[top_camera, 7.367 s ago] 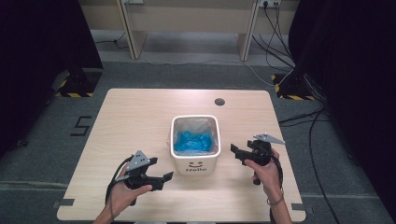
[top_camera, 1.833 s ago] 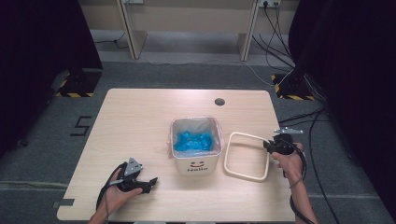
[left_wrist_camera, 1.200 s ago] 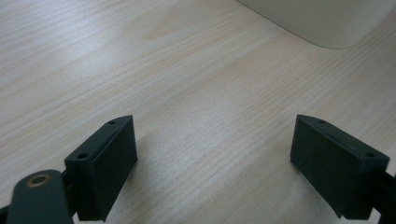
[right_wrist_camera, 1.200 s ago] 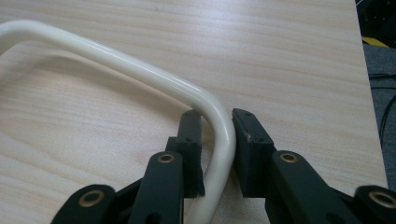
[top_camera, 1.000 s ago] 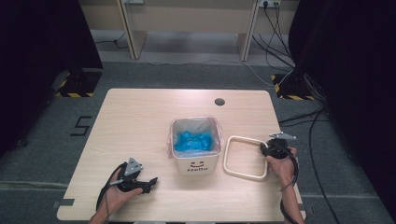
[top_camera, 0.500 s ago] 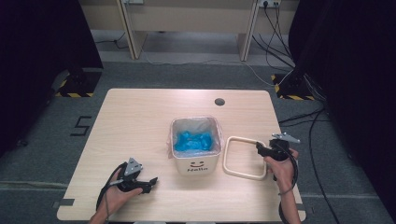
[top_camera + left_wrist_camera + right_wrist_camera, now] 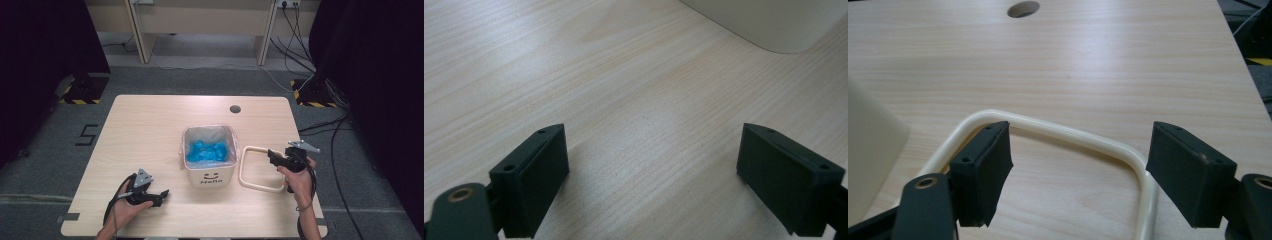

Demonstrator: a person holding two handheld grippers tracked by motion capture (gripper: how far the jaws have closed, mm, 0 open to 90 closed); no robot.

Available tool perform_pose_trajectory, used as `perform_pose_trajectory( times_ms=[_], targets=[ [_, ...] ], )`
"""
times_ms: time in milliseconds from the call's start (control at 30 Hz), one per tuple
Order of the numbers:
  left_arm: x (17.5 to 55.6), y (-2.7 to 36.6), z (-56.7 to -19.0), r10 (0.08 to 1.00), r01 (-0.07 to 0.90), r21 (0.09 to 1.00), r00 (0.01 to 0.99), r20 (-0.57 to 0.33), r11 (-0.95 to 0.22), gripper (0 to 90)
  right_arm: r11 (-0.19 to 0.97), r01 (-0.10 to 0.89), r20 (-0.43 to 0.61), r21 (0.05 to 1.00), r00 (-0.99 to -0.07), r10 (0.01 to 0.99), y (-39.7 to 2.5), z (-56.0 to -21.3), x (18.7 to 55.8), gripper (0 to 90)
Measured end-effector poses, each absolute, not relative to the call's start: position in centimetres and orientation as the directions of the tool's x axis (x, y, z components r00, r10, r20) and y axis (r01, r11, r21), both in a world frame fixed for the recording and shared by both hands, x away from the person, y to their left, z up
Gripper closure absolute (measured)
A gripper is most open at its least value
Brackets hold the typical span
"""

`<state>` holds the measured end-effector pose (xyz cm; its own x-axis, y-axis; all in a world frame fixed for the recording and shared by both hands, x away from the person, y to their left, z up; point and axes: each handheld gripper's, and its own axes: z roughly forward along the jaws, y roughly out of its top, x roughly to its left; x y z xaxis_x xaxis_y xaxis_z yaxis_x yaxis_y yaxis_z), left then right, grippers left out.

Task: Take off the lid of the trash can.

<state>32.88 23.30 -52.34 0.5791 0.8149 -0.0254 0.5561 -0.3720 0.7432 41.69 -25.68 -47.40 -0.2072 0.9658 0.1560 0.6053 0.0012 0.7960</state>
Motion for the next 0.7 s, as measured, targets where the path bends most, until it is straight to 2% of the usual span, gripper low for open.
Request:
perform_pose_trajectory(
  times_ms=[333,700],
  targets=[
    [32.9,23.3,-52.3,0.818,0.557,0.742,0.575,-0.023,-0.372,11.3,0.030,0.593,0.172,0.805,-0.282,0.944,-23.5,-46.0,41.3,25.0],
    [32.9,23.3,-52.3,0.818,0.557,0.742,0.575,-0.023,-0.372,11.2,0.033,0.593,0.186,0.805,-0.303,0.935,-22.9,-45.4,41.0,25.0]
  ],
)
